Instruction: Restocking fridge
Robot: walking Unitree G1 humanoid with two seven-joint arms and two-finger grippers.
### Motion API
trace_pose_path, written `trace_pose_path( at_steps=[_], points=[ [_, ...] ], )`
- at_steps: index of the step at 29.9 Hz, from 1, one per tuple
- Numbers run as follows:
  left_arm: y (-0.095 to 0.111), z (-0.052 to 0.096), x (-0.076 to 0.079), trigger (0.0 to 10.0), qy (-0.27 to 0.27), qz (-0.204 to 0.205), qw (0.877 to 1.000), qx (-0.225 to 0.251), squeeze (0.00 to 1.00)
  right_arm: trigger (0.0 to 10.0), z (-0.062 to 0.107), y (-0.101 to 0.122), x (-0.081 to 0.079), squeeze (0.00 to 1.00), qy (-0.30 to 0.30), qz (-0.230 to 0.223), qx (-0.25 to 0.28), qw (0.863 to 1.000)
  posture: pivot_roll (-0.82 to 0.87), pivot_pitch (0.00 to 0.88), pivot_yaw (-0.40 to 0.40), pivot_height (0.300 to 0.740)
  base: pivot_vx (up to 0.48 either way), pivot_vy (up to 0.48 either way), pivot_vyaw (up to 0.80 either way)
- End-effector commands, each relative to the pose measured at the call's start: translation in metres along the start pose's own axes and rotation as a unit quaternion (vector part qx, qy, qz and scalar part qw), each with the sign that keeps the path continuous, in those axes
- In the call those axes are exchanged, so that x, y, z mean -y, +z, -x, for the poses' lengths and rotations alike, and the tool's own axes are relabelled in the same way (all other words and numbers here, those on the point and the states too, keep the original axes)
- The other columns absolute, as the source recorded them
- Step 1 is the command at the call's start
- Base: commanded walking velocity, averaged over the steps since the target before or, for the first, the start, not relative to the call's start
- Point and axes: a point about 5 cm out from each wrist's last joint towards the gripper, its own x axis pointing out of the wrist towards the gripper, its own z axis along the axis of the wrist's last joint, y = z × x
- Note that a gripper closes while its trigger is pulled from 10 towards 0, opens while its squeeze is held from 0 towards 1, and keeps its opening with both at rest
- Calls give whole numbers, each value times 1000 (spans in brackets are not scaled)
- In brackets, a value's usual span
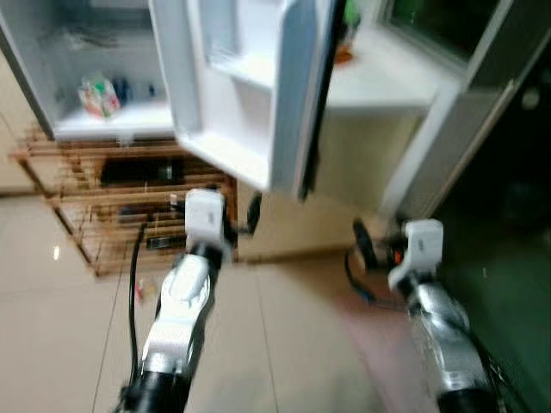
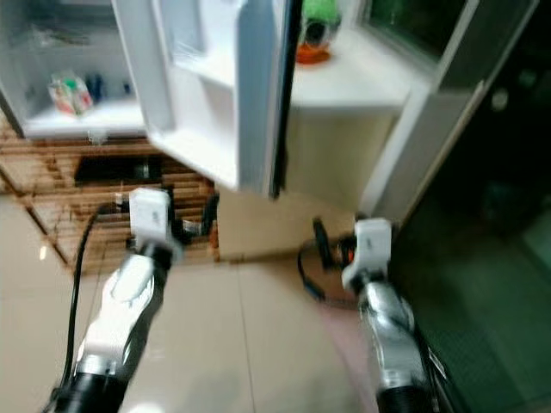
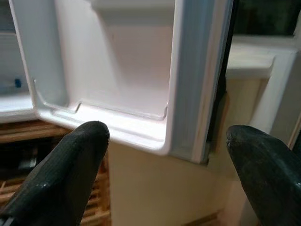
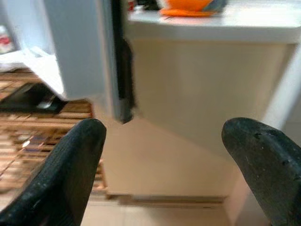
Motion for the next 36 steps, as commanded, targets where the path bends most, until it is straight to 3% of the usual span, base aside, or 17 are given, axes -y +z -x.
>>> trace_pose_path(
  at_steps=[1,11,19,26,36],
  points=[
    [0,-1,-2,10000,8,-9,1000,-3,0,10000,-3,3,1,102,1,2,6,1000,-10,0,-41,740,0,0,0],
    [5,-9,-18,10000,21,-44,999,4,0,10000,-2,4,5,102,-1,5,4,1000,-17,0,-42,740,0,0,0],
    [15,-10,-12,10000,15,-11,999,27,0,10000,-1,4,5,106,-4,4,5,1000,-20,0,-41,740,0,374,0],
    [16,-11,-10,10000,6,-38,999,28,0,10000,-1,4,4,106,-2,4,4,1000,-16,0,-43,740,219,388,0],
    [20,-21,5,10000,-40,-81,996,13,0,10000,-2,5,0,102,4,5,4,1000,-20,0,-38,740,369,0,0]
  ],
)
